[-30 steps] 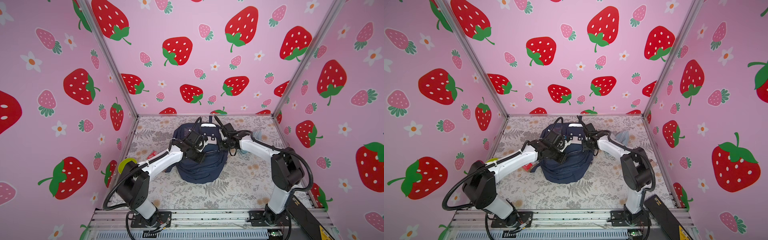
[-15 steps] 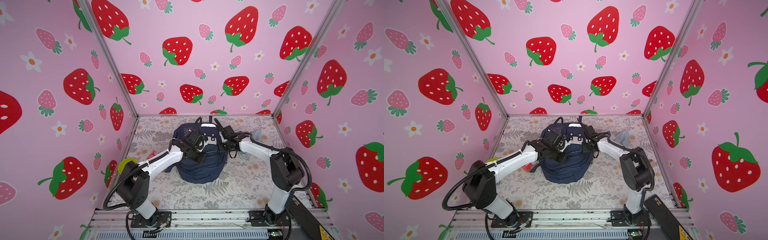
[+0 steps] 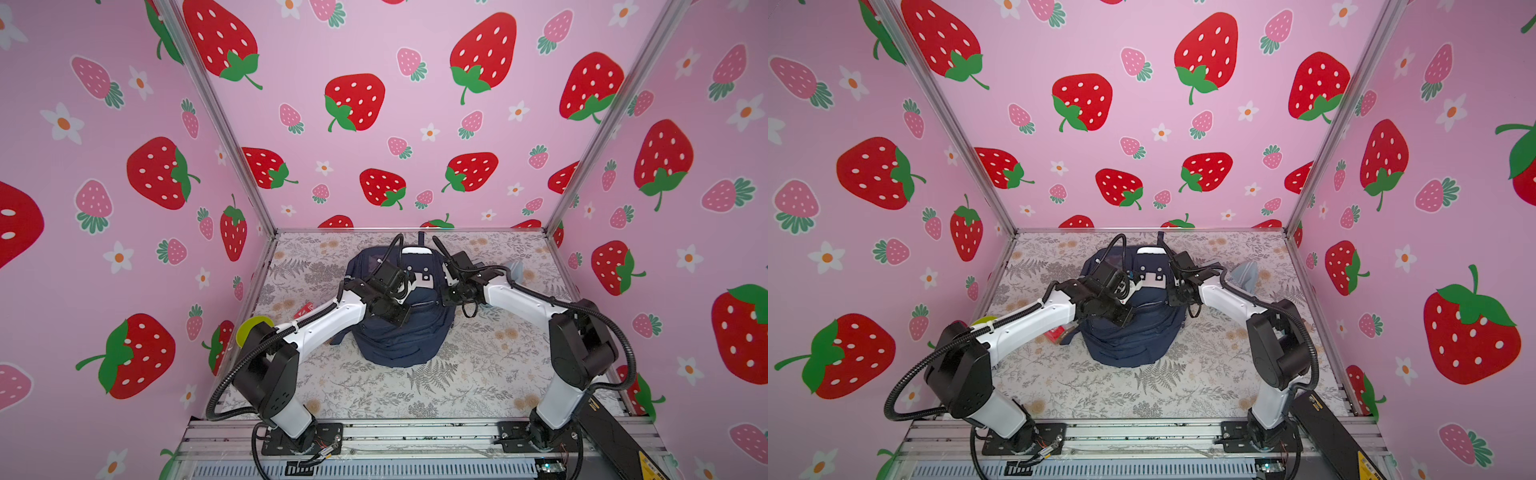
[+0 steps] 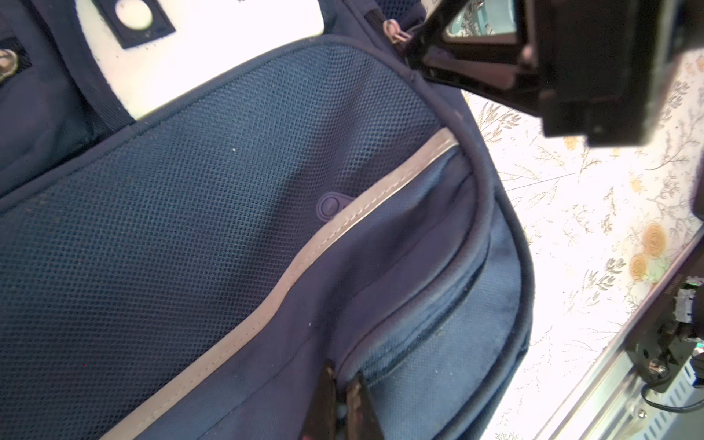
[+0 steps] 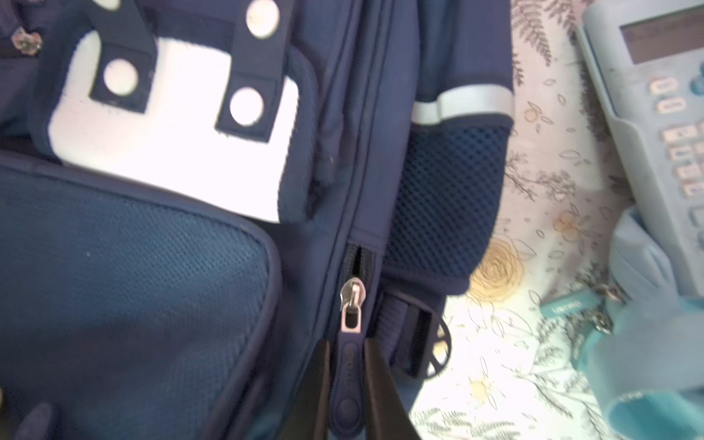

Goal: Pack the student bag

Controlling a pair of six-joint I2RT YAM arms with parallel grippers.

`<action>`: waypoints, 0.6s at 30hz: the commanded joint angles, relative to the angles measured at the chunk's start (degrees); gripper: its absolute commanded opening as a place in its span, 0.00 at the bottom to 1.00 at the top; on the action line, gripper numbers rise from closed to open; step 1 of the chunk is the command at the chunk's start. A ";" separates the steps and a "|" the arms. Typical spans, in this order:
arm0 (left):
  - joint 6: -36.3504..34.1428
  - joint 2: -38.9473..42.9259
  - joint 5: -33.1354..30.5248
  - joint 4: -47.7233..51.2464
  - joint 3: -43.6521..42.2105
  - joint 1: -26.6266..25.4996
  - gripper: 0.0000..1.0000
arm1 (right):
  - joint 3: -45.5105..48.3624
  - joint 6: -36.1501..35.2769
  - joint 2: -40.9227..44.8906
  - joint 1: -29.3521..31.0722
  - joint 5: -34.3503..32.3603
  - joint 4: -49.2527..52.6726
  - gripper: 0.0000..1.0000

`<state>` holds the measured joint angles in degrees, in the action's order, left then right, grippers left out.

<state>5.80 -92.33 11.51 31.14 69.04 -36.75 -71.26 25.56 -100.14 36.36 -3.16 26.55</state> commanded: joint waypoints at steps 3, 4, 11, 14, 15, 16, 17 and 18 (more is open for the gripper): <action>0.47 -0.79 -2.45 -0.15 1.85 0.63 0.00 | 3.07 -0.88 2.88 -0.10 -0.84 5.07 0.01; 0.65 -0.87 -2.49 -0.25 1.77 0.70 0.00 | 4.08 -0.62 3.66 -0.15 -0.07 4.24 0.00; 2.99 -0.51 -3.31 -1.72 1.12 0.72 0.00 | 13.05 2.86 15.93 0.19 6.92 -0.53 0.00; 4.60 -0.51 -1.19 -3.54 0.63 0.72 0.00 | 19.96 7.08 23.98 0.36 15.93 -7.17 0.00; 5.30 -0.55 -0.16 -4.31 0.36 0.63 0.00 | 23.13 9.54 26.67 0.38 19.47 -11.85 0.00; 5.65 -0.59 1.02 -4.92 0.31 0.64 0.00 | 26.63 12.44 29.23 0.38 22.78 -16.66 0.00; 5.59 -0.60 2.36 -4.96 0.54 0.50 0.00 | 29.28 14.61 30.90 0.39 24.96 -20.10 0.00; 5.17 -0.65 3.35 -4.26 1.21 0.30 0.00 | 31.51 16.41 32.42 0.41 26.42 -22.61 0.00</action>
<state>8.84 -92.33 13.08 29.85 69.04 -36.75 -44.25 34.46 -70.85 36.47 13.52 12.60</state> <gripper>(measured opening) 0.071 0.159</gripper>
